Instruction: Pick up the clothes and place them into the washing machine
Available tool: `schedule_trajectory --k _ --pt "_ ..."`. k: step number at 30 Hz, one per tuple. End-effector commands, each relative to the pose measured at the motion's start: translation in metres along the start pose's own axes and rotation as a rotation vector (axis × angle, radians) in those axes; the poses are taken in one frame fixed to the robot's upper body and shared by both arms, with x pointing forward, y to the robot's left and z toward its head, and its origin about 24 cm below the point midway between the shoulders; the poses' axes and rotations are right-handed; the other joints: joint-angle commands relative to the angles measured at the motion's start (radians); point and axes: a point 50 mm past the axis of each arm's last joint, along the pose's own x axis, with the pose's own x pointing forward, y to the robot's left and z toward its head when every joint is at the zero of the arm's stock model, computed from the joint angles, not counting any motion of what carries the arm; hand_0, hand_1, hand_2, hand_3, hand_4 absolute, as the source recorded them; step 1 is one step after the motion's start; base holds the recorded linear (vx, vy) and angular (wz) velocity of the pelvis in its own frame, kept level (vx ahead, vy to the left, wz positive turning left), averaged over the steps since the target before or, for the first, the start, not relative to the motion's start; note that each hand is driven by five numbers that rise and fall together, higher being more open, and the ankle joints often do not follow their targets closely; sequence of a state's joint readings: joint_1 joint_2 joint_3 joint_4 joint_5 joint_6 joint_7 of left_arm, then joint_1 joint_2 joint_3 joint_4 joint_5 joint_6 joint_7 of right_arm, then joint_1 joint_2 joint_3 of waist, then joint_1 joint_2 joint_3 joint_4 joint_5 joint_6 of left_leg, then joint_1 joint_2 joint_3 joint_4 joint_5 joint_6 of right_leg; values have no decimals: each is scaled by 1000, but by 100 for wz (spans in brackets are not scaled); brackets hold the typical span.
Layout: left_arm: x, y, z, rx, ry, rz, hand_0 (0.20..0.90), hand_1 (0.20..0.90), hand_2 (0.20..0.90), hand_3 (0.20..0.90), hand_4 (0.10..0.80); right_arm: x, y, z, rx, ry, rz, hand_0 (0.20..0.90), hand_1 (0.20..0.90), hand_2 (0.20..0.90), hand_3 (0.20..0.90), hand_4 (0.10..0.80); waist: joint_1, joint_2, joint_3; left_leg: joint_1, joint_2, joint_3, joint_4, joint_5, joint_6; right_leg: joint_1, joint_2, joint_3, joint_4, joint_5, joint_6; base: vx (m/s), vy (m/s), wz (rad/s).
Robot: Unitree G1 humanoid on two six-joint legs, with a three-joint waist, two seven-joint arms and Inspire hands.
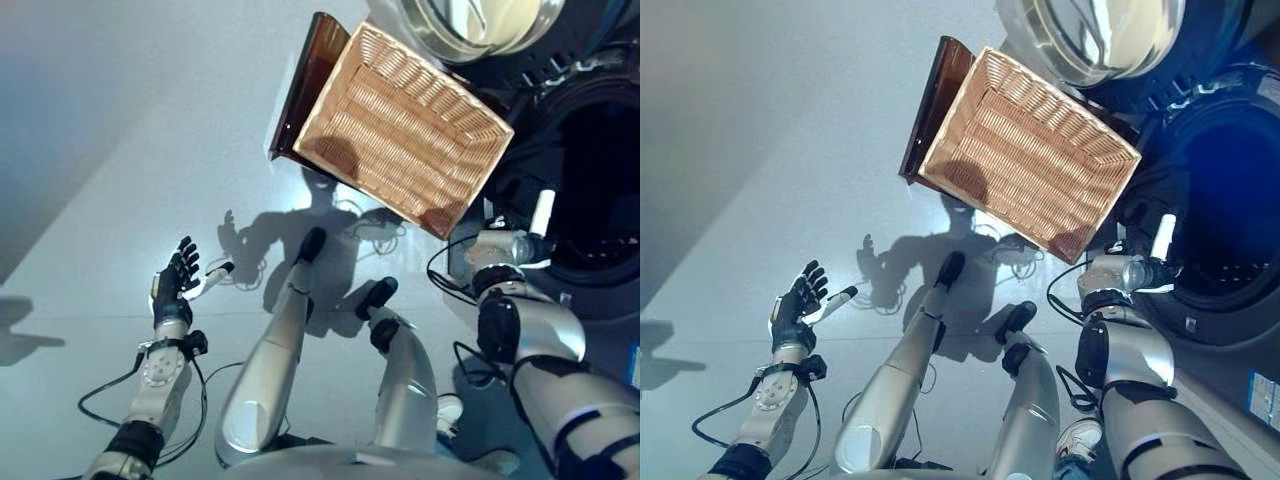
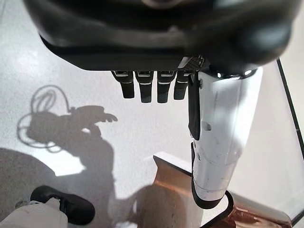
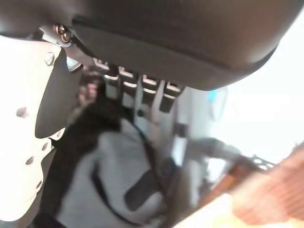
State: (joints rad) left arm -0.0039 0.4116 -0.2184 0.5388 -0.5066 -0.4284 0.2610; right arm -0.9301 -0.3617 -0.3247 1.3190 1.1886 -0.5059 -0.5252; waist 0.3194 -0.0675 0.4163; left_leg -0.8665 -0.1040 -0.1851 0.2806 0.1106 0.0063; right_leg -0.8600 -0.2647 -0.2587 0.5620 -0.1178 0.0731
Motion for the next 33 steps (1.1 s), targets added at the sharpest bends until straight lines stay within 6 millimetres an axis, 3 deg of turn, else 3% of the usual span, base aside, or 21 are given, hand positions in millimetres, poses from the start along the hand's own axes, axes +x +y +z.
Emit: schedule_trajectory --k 1,4,9,15,16,20,23,33 --pt "-12 18 4 -1 -44 55 900 900 900 900 800 16 -7 51 59 -207 10 900 900 900 900 800 8 96 19 -74 1 -1 109 -118 -38 20 36 3 27 -53 39 -1 52 5" --pt "-15 23 13 -27 -89 82 900 900 900 900 800 18 -8 60 86 -234 2 900 900 900 900 800 3 109 21 -160 -14 5 247 -169 -27 -52 30 16 133 -84 26 13 59 9" --pt "-19 26 15 -36 -103 107 900 900 900 900 800 20 -8 68 104 -258 -4 900 900 900 900 800 4 97 -1 -251 -20 10 388 -237 -13 -141 22 36 238 -127 19 34 28 -2" --pt "-19 35 26 -15 -155 161 900 900 900 900 800 24 -4 99 147 -333 -9 900 900 900 900 800 2 95 -24 -338 -39 26 557 -311 0 -234 16 73 376 -190 -5 22 7 -1" --pt "-20 41 27 0 -161 190 900 900 900 900 800 24 2 114 147 -375 7 900 900 900 900 800 2 92 -32 -348 -40 28 578 -322 2 -248 10 78 390 -197 -9 20 13 -4" --pt "-21 43 34 -4 -199 203 900 900 900 900 800 21 15 138 155 -436 43 900 900 900 900 800 1 84 -49 -371 -40 36 600 -337 8 -276 4 85 406 -199 -8 8 -1 0" --pt "-21 46 33 3 -194 216 900 900 900 900 800 18 23 143 161 -460 74 900 900 900 900 800 -6 76 -59 -376 -35 38 598 -338 10 -285 6 86 402 -199 -8 0 0 0" --pt "-18 42 35 -5 -198 184 900 900 900 900 800 12 36 141 160 -461 130 900 900 900 900 800 -16 59 -75 -352 -24 39 519 -307 5 -260 14 64 346 -179 -1 16 -11 1"
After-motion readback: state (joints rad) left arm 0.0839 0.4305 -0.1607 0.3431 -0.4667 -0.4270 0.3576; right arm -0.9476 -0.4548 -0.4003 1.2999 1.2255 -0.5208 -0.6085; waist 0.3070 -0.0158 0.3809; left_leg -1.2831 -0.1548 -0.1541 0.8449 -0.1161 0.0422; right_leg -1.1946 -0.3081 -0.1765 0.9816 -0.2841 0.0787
